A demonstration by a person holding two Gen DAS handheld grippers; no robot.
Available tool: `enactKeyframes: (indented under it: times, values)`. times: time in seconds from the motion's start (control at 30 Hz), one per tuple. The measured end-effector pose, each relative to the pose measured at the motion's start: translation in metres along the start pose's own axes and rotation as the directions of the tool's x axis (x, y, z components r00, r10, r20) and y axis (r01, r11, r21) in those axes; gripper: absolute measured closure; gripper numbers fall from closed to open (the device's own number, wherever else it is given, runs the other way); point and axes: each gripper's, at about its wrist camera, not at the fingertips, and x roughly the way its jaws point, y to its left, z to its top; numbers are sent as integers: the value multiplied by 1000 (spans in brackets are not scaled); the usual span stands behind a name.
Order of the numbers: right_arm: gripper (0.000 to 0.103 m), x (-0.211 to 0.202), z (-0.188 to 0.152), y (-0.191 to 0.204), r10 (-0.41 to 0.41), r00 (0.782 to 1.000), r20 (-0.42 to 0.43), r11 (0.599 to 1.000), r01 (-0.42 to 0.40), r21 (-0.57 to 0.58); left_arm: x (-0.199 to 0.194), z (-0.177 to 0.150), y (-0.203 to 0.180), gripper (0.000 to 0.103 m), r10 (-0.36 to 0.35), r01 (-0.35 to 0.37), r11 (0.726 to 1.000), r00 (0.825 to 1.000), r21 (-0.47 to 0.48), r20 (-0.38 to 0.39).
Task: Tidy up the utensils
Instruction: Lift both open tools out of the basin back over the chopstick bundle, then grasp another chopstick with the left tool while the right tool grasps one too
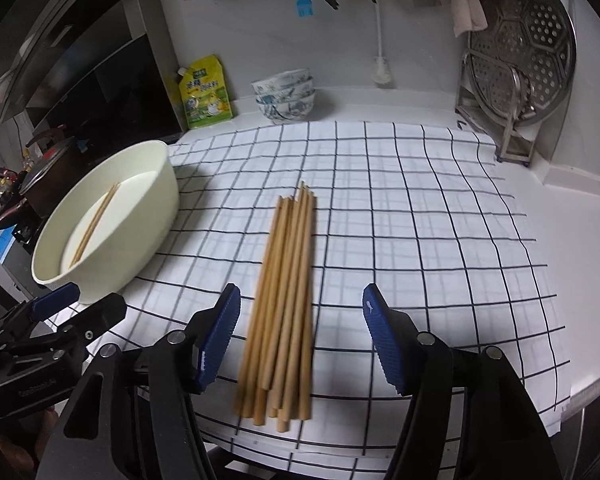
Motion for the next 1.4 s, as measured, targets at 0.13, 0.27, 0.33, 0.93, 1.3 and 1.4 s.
enactKeyframes:
  times: [0.13, 0.27, 0.33, 0.93, 1.3, 1.4]
  values:
    - [42, 9, -5, -11, -16, 1000, -24, 1000, 16, 10, 6, -3, -10, 13, -11, 11, 1000, 1000, 13, -13]
    - [40, 23, -10, -19, -30, 998, -64, 1000, 30, 6, 14, -5, -17, 12, -9, 10, 1000, 1000, 30, -28]
    - [40, 30, -12, -22, -32, 996, -80, 999, 33, 3, 18, -8, -19, 12, -5, 6, 999, 999, 34, -38]
    - [40, 66, -17, -16, -94, 984, -150, 991, 79, -104, 44, -13, -24, 12, 25, -22, 999, 995, 35, -92]
    - [40, 70, -20, -18, -125, 979, -159, 985, 103, -141, 51, -15, -31, 12, 24, -19, 999, 994, 48, -111]
    - [40, 70, -20, -26, -112, 981, -158, 989, 94, -114, 53, -14, -33, 12, 25, -20, 999, 993, 48, -114]
